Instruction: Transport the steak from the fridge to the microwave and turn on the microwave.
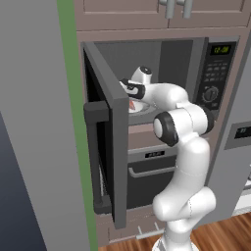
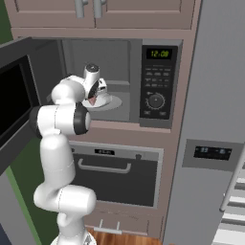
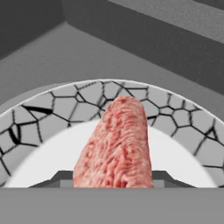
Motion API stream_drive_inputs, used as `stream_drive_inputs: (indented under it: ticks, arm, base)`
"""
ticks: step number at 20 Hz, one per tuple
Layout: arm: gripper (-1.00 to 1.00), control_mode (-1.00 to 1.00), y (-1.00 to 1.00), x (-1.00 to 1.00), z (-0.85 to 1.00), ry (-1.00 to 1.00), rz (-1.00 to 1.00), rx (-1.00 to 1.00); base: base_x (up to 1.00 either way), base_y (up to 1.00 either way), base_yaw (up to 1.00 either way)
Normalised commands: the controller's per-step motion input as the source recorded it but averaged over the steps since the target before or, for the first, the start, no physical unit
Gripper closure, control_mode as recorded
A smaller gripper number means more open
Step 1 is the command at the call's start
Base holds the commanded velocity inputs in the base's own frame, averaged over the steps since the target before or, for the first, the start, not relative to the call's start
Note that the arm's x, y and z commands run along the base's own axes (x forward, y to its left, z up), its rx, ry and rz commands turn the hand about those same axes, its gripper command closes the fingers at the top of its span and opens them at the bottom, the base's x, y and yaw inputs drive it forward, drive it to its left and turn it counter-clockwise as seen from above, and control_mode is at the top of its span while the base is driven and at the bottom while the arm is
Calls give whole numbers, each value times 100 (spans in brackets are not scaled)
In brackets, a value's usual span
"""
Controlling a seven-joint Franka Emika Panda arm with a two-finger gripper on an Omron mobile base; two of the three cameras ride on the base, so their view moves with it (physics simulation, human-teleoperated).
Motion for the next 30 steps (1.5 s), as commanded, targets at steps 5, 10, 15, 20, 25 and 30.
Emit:
stream_drive_inputs:
  ticks: [5, 10, 15, 20, 25, 30]
  arm:
    - [100, -100, 0, 9, -8, 0, 1, 0]
    - [100, -100, 0, 11, -9, 1, 1, 0]
    - [-100, -100, -1, 1, -10, 0, 1, 0]
    - [-100, -100, -3, -6, -1, 0, 0, 0]
    - [-100, -100, -3, -8, 15, 0, 0, 0]
    - [-100, -100, 0, -20, 20, 0, 0, 0]
  base:
    - [0, 0, 0]
    - [0, 0, 0]
    - [0, 0, 0]
    - [0, 0, 0]
    - [0, 0, 0]
    - [0, 0, 0]
